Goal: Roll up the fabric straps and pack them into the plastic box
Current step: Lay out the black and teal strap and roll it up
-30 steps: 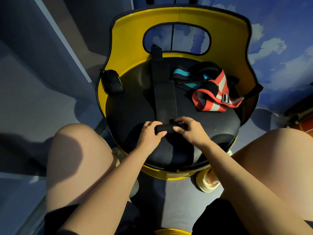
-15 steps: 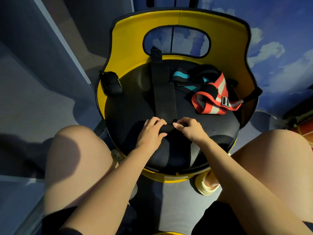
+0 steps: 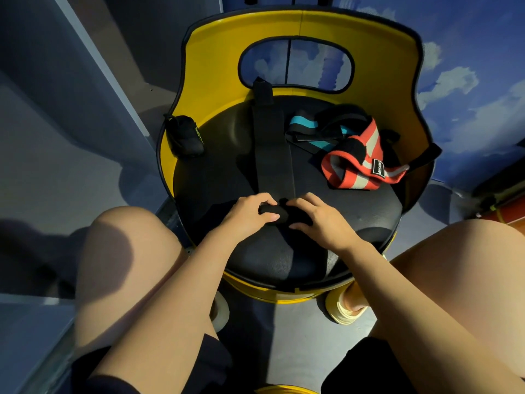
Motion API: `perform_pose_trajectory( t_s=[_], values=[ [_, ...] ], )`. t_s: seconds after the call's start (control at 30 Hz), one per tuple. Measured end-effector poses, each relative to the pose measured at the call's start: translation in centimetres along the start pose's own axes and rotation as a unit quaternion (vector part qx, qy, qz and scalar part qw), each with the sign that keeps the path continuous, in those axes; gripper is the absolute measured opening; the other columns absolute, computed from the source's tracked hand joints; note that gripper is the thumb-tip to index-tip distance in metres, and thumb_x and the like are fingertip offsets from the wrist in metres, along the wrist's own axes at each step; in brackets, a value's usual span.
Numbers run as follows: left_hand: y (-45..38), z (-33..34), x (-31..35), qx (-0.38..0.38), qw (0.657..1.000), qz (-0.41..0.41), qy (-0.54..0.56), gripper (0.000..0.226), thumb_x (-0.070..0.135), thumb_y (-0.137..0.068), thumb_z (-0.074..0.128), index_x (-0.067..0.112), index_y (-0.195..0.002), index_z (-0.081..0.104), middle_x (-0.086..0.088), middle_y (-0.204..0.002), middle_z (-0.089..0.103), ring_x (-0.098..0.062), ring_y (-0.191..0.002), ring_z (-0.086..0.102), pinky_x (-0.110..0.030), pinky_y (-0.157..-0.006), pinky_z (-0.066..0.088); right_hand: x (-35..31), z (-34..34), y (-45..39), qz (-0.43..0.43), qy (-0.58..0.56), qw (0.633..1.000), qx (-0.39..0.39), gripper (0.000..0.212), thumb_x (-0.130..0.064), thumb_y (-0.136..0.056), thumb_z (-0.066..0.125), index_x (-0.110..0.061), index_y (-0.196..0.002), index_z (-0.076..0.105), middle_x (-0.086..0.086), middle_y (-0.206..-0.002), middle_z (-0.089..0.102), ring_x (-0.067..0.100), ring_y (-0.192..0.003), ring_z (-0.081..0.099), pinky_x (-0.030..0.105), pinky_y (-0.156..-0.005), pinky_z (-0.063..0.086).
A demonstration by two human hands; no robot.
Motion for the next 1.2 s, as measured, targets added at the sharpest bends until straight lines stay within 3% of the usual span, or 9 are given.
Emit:
perform_pose_trajectory(
  t_s=[0.1, 0.23, 0.4, 0.5, 0.63, 0.73, 1.0, 1.1, 1.2],
  values=[
    [0.0, 0.1, -0.3, -0.018, 0.999, -0.012, 0.025, 0.022, 0.029, -0.089, 0.061, 0.027, -0.111, 0.062, 0.005, -0.11, 0.058, -0.01, -0.101, 0.051, -0.024, -0.081, 0.037, 0.0, 0.2, 0.1, 0.003, -0.034, 0.999, -0.002, 0.048, -0.025, -0.084, 0.068, -0.02, -0.129, 0.052, 0.002, -0.119, 0.052, 0.021, -0.108, 0.054, 0.025, -0.086, 0.043],
    [0.1, 0.4, -0.7, -0.008, 0.999, -0.017, 0.038, 0.026, 0.033, -0.09, 0.058, 0.03, -0.116, 0.062, 0.005, -0.123, 0.055, -0.013, -0.113, 0.049, -0.025, -0.088, 0.037, 0.0, -0.1, -0.2, 0.023, -0.065, 0.997, -0.022, 0.048, -0.022, -0.083, 0.069, -0.017, -0.128, 0.055, 0.005, -0.118, 0.054, 0.021, -0.111, 0.053, 0.021, -0.093, 0.039],
    [0.9, 1.2, -0.9, 0.033, 0.998, -0.033, 0.031, 0.044, 0.034, -0.087, 0.064, 0.028, -0.129, 0.054, 0.001, -0.142, 0.032, -0.016, -0.131, 0.034, -0.024, -0.098, 0.03, -0.1, -0.2, -0.4, 0.065, -0.096, 0.992, -0.051, 0.048, -0.023, -0.083, 0.069, -0.019, -0.129, 0.055, 0.001, -0.112, 0.052, 0.019, -0.109, 0.053, 0.012, -0.088, 0.033],
    [1.3, 1.7, -0.5, 0.067, 0.992, -0.038, 0.099, 0.042, 0.025, -0.089, 0.062, 0.024, -0.13, 0.054, -0.003, -0.146, 0.038, -0.016, -0.136, 0.032, -0.026, -0.107, 0.027, -0.1, -0.2, -0.2, 0.097, -0.106, 0.989, -0.031, 0.049, -0.025, -0.082, 0.071, -0.021, -0.129, 0.056, 0.003, -0.114, 0.059, 0.02, -0.111, 0.056, 0.014, -0.088, 0.036],
    [1.7, 1.7, -0.5, 0.08, 0.981, -0.062, 0.165, 0.038, 0.02, -0.091, 0.06, 0.024, -0.128, 0.054, 0.002, -0.136, 0.047, -0.014, -0.125, 0.041, -0.02, -0.093, 0.032, -0.8, 0.2, 1.1, 0.171, -0.155, 0.971, 0.068, 0.051, -0.023, -0.082, 0.071, -0.023, -0.13, 0.055, 0.004, -0.122, 0.065, 0.018, -0.114, 0.058, 0.012, -0.09, 0.036],
    [1.8, 1.7, -0.4, 0.08, 0.98, -0.06, 0.174, 0.035, 0.017, -0.091, 0.059, 0.024, -0.126, 0.056, 0.001, -0.13, 0.05, -0.012, -0.116, 0.044, -0.019, -0.089, 0.034, -1.1, 0.6, 1.5, 0.166, -0.168, 0.969, 0.075, 0.049, -0.022, -0.084, 0.068, -0.021, -0.131, 0.054, 0.005, -0.122, 0.064, 0.019, -0.115, 0.057, 0.012, -0.09, 0.035],
    [1.0, 1.9, -0.7, 0.053, 0.996, -0.02, 0.066, 0.05, 0.02, -0.087, 0.065, 0.026, -0.133, 0.048, -0.001, -0.142, 0.039, -0.019, -0.133, 0.035, -0.03, -0.105, 0.034, -0.8, 0.6, 0.5, 0.149, -0.15, 0.977, 0.03, 0.045, -0.023, -0.087, 0.065, -0.013, -0.13, 0.054, 0.006, -0.116, 0.059, 0.02, -0.112, 0.053, 0.012, -0.086, 0.031],
    [1.4, 2.0, -0.6, 0.085, 0.996, -0.003, -0.028, 0.057, 0.021, -0.087, 0.065, 0.028, -0.138, 0.042, 0.003, -0.145, 0.029, -0.017, -0.134, 0.03, -0.029, -0.103, 0.037, -0.3, 0.1, -0.1, 0.159, -0.153, 0.975, -0.001, 0.046, -0.024, -0.087, 0.065, -0.012, -0.13, 0.054, 0.007, -0.115, 0.058, 0.02, -0.111, 0.054, 0.016, -0.085, 0.033],
    [1.6, 2.1, -0.4, 0.114, 0.991, 0.03, -0.067, 0.053, 0.021, -0.086, 0.066, 0.026, -0.133, 0.044, 0.003, -0.137, 0.032, -0.018, -0.126, 0.037, -0.031, -0.096, 0.044, 0.0, 0.0, -0.5, 0.168, -0.162, 0.972, -0.039, 0.041, -0.027, -0.088, 0.063, -0.014, -0.127, 0.057, 0.004, -0.113, 0.058, 0.02, -0.11, 0.054, 0.018, -0.082, 0.033]
  ],
)
Point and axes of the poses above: each hand's wrist, its own y-axis away from the middle knuckle, its own z-axis out of the palm, x = y × z, the point moved 5 cm from there along -y, towards the middle knuckle
